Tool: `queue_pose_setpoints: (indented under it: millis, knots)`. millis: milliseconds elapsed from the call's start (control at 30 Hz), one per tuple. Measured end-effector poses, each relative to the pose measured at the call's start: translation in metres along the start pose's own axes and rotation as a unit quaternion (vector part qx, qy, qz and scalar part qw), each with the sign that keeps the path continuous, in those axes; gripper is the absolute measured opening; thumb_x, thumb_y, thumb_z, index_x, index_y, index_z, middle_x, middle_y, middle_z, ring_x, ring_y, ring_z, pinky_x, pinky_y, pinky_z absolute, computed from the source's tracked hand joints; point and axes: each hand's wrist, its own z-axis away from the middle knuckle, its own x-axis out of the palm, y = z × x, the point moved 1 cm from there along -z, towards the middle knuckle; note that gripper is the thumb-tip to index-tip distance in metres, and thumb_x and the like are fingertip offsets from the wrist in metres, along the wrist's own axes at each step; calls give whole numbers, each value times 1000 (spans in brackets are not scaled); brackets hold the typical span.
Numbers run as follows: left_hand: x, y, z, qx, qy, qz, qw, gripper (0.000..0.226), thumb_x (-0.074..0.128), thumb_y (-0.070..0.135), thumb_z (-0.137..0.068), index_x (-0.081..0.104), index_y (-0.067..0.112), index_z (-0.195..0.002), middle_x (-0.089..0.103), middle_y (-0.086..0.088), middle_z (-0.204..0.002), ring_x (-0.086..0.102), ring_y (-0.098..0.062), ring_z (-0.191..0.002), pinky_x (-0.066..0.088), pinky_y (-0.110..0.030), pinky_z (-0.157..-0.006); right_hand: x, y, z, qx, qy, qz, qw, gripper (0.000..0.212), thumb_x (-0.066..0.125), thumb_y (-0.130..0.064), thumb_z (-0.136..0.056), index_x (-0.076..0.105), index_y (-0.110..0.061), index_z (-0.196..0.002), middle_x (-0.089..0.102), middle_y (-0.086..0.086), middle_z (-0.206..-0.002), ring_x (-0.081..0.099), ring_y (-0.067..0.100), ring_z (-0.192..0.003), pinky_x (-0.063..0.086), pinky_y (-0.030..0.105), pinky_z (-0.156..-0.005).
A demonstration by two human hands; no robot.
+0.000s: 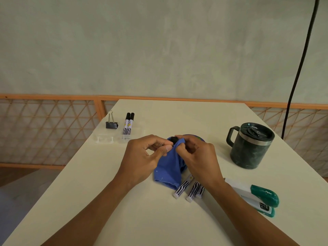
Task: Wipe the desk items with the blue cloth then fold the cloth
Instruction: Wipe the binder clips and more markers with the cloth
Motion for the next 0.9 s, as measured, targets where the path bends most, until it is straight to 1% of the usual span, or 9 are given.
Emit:
queue_pose_setpoints:
  millis: [133, 200, 267, 367, 467, 567, 633, 733, 900]
  knots:
    - [-1, -4, -1, -24, 18, 19, 999, 11, 81, 17, -96, 84, 24, -103, 81, 13, -92, 78, -15, -84, 60, -22, -82, -1, 1, 1, -5, -25, -52, 998, 39, 72, -5, -94, 73, -16, -132, 80, -14, -111, 76, 3, -103, 63, 31, -93]
    - [-1, -4, -1, -56, 33, 44, 997, 10, 81, 17, -95, 84, 23, -103, 81, 11, -91, 78, -13, -82, 60, -23, -82, -2, 2, 1, 1, -42, -81, 996, 45, 72, 2, -92, 71, -16, -133, 80, -13, -115, 76, 5, -106, 63, 31, -94]
    - [-1, -5, -2, -77, 43, 63, 994, 10, 81, 17, -95, 83, 22, -103, 82, 10, -90, 79, -12, -82, 61, -22, -81, -3, 3, 0, 7, -53, -98, 994, 47, 71, 3, -92, 71, -18, -134, 79, -13, -116, 75, 7, -109, 62, 32, -95]
    - [-2, -7, -3, -95, 51, 86, 990, 9, 80, 20, -96, 83, 21, -105, 82, 7, -91, 79, -14, -83, 63, -27, -83, -4, 1, 1, 23, -57, -136, 989, 40, 69, -5, -98, 72, -23, -134, 78, -14, -119, 73, 7, -113, 61, 30, -97]
    - [-2, -7, -3, -91, 35, 75, 992, 8, 79, 19, -98, 83, 23, -103, 82, 6, -91, 79, -17, -84, 63, -30, -87, -4, -5, 1, 33, -35, -136, 990, 25, 64, -24, -106, 74, -27, -129, 78, -17, -116, 73, 4, -111, 61, 29, -97]
    - [0, -6, -3, -89, 26, 73, 993, 9, 79, 16, -98, 83, 23, -102, 82, 6, -93, 79, -19, -84, 62, -29, -88, -4, -4, -1, 28, -19, -110, 993, 24, 61, -33, -108, 75, -28, -126, 79, -17, -112, 75, 6, -107, 62, 36, -96]
    - [-1, -9, -3, -100, 31, 89, 991, 9, 79, 16, -98, 83, 20, -104, 82, 6, -95, 79, -18, -85, 63, -29, -86, -3, -3, -1, 27, -36, -121, 992, 26, 65, -26, -106, 74, -25, -130, 79, -16, -115, 74, 5, -110, 61, 34, -98]
    - [-3, -12, -4, -117, 48, 119, 985, 10, 79, 17, -97, 82, 16, -107, 82, 4, -94, 78, -14, -84, 61, -24, -81, -2, 0, 0, 7, -76, -123, 989, 41, 73, -12, -100, 68, -23, -140, 76, -15, -124, 71, 6, -118, 58, 29, -102]
    - [-3, -12, -5, -151, 66, 156, 974, 10, 81, 14, -95, 83, 13, -105, 82, -1, -91, 76, -14, -77, 59, -21, -78, -4, 3, -3, -3, -99, -126, 987, 53, 77, -5, -96, 65, -25, -143, 73, -14, -131, 69, 9, -122, 58, 33, -103]
